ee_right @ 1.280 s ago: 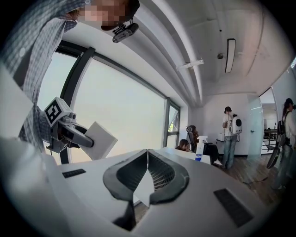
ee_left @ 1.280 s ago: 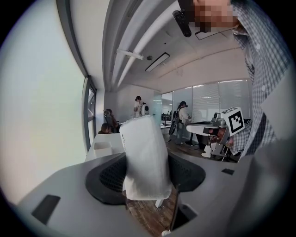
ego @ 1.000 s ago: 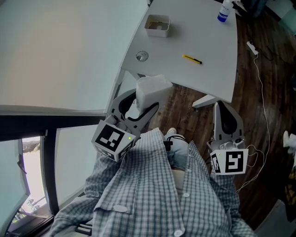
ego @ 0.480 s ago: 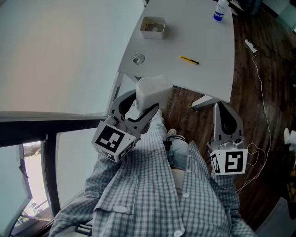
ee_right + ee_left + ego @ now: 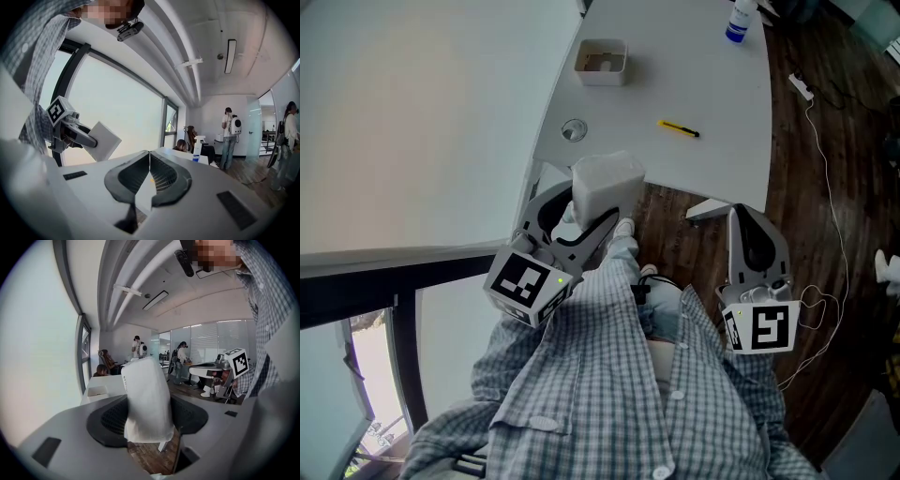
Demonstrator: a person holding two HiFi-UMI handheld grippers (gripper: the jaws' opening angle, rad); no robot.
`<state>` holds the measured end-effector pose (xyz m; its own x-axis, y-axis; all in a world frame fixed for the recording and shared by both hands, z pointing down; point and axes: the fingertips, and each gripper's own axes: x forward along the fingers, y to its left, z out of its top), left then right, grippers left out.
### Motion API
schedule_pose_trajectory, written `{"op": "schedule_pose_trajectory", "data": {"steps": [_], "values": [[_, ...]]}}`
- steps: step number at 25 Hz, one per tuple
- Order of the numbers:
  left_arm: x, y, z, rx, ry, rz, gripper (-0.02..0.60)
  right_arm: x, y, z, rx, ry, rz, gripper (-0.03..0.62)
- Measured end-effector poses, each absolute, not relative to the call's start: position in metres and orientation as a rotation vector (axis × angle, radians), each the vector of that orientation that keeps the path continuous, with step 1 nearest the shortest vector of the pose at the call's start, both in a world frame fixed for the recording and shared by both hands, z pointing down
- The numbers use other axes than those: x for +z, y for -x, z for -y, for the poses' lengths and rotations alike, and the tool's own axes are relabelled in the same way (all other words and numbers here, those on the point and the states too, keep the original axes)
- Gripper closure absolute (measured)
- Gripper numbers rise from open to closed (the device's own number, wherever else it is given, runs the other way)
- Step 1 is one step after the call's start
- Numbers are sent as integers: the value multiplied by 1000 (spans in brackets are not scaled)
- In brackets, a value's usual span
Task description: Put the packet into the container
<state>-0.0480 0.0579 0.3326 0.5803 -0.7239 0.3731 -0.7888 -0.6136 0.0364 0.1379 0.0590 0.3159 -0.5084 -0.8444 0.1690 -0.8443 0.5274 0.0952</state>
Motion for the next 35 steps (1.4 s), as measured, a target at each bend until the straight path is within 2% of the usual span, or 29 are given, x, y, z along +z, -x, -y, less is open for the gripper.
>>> {"op": "schedule_pose_trajectory", "data": {"steps": [35], "values": [[340, 101, 124, 473, -2679, 1101, 313, 309, -80, 91, 19, -1590, 2458, 579]]}}
